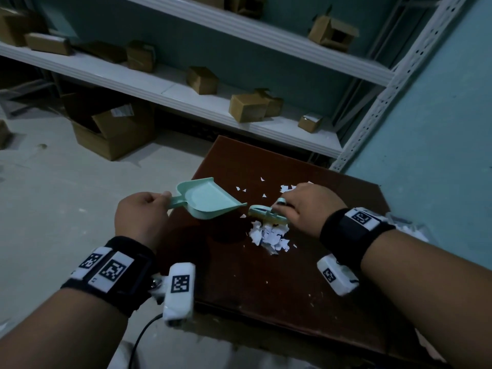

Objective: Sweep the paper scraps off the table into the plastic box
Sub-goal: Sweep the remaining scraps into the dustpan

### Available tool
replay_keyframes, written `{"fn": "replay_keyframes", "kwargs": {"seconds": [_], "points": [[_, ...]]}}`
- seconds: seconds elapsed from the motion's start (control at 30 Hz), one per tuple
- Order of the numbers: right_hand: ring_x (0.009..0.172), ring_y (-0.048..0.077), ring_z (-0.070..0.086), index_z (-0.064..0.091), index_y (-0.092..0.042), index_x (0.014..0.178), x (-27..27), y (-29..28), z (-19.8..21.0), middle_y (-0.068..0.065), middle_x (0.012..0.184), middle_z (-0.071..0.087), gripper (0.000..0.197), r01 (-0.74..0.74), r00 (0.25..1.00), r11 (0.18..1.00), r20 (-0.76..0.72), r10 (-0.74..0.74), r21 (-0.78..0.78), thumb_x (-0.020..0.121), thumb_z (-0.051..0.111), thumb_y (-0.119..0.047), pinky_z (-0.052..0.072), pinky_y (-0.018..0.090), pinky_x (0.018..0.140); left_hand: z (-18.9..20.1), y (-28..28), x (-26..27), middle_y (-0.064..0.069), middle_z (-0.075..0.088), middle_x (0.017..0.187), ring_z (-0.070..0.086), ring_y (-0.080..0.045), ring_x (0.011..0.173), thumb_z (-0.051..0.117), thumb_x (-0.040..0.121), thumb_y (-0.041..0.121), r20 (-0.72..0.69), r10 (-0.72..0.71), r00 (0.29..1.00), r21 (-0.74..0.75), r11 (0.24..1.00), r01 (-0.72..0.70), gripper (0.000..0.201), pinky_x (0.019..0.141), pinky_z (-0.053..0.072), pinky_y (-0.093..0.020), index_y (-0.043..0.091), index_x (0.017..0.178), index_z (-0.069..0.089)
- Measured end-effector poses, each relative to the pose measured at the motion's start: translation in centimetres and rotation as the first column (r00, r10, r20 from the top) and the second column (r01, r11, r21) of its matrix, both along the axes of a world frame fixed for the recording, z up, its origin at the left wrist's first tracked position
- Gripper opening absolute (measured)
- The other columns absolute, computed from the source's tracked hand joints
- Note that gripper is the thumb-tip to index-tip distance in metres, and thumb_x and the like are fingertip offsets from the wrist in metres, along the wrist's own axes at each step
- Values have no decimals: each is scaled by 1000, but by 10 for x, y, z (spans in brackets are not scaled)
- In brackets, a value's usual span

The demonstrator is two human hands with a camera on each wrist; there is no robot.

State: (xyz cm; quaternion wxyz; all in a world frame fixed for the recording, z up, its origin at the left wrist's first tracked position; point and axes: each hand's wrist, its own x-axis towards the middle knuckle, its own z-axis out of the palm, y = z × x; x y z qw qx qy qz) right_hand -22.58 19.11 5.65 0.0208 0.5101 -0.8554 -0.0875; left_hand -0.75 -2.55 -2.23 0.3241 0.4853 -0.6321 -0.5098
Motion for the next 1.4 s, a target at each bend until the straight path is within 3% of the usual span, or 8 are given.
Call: {"fn": "replay_keyframes", "kwargs": {"seconds": [0.17, 0.27, 0.43, 0.63, 0.87, 1.07, 1.27, 1.4], "points": [[68, 15, 55, 56, -26, 79, -16, 15, 10, -4, 72, 58, 39, 189, 980, 967, -28, -196, -170, 104, 43, -52, 55, 40, 70, 5, 0, 4, -5, 58, 55, 60, -34, 60, 69, 93, 34, 82, -112, 990, -50, 992, 117, 32, 72, 60, -53, 12, 71, 76], [66, 20, 59, 56, -23, 77, -18, 26, 8, -1, 70, 60, 41, 315, 946, 930, -13, -323, -192, 104, 43, -51, 56, 41, 68, 7, -2, 5, -3, 59, 53, 55, -25, 53, 71, 93, 30, 180, -255, 950, -74, 960, 271, 33, 61, 52, -38, 12, 67, 74], [65, 16, 57, 56, -23, 78, -8, 38, 3, -2, 71, 59, 39, 385, 919, 913, -29, -392, -135, 105, 42, -47, 54, 37, 65, 11, 7, 4, -2, 66, 66, 58, -13, 63, 69, 95, 30, 372, -358, 857, -176, 879, 444, 30, 57, 39, -29, 17, 68, 73], [67, 17, 58, 58, -18, 77, 6, 24, -3, 1, 74, 61, 42, 373, 927, 919, 99, -362, -127, 105, 42, -45, 42, 33, 57, 6, 25, -12, -5, 71, 75, 67, -25, 75, 68, 94, 34, 466, -369, 804, -214, 835, 507, 26, 71, 54, -37, 17, 75, 76], [60, 18, 50, 49, -16, 62, 24, 2, -4, 1, 62, 52, 50, 335, 936, 921, 186, -300, -198, 105, 47, -41, 32, 32, 53, 13, 36, -24, -3, 67, 73, 64, -24, 73, 64, 95, 35, 529, -317, 788, -286, 807, 516, 28, 65, 48, -33, 17, 77, 74], [67, 18, 59, 71, -12, 79, 38, -6, -7, 2, 73, 66, 45, 353, 918, 903, 278, -284, -244, 104, 50, -44, 47, 34, 63, 11, 27, -21, -5, 68, 74, 64, -22, 71, 66, 95, 37, 553, -340, 760, -242, 808, 537, 30, 65, 49, -34, 17, 76, 75], [69, 11, 67, 70, -17, 82, 53, -7, 0, -5, 75, 76, 38, 405, 858, 833, 473, -203, -377, 103, 54, -44, 55, 36, 70, 6, 16, -12, -5, 70, 71, 64, -19, 70, 62, 96, 49, 625, -410, 664, -126, 787, 604, 44, 68, 51, -34, 16, 71, 77], [71, 19, 65, 69, -17, 85, 46, -1, 19, -1, 76, 71, 38, 320, 936, 856, 275, -220, -405, 103, 51, -45, 56, 40, 70, 4, 12, -7, -14, 73, 80, 66, -24, 76, 62, 98, 48, 617, -455, 642, -76, 778, 624, 47, 75, 52, -37, 9, 78, 79]]}}
